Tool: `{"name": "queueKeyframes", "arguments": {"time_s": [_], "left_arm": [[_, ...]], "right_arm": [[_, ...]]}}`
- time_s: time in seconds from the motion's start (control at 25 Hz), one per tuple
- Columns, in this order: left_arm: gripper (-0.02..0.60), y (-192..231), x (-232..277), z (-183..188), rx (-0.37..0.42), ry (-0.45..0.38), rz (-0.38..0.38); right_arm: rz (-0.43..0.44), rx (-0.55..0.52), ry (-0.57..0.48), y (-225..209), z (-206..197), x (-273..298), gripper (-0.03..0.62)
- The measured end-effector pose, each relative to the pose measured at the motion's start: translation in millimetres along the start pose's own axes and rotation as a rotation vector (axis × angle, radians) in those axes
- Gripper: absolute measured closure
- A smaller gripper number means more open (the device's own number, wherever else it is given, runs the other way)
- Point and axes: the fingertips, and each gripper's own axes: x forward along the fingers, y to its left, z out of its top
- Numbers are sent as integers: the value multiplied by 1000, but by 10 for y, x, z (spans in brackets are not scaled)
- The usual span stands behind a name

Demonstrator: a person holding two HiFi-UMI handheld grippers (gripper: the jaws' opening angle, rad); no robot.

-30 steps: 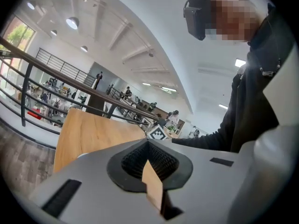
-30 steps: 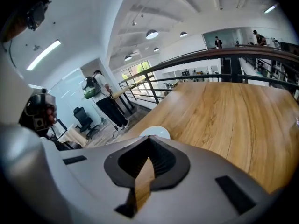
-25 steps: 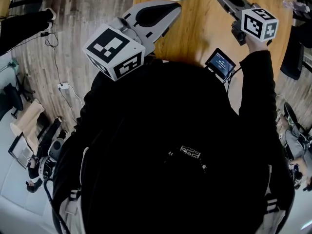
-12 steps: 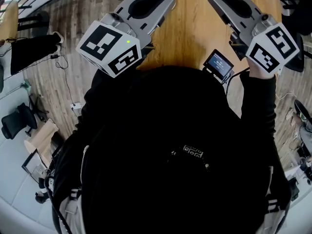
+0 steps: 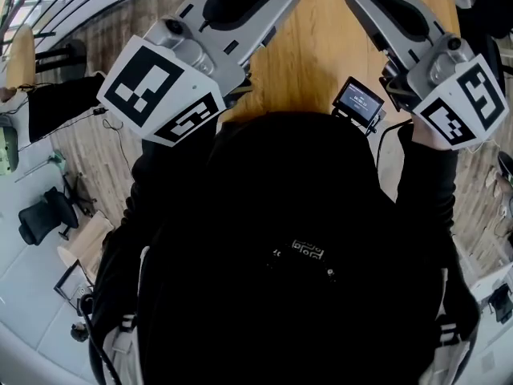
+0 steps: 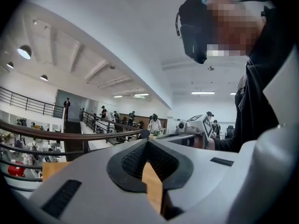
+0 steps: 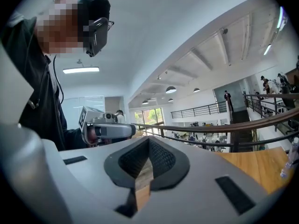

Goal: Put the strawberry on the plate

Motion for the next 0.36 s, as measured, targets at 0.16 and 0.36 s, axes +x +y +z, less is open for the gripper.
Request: {"name": "queueKeyframes", "arguments": {"time_s": [0.16,0.36], "left_arm": [[586,475,570,578,73,-57,39],[586,-189,-571,379,110,-68,66]], "right_arm": [[51,-86,-87,-670,721,125,576],[8,-146,-95,721,561,43,576]]}}
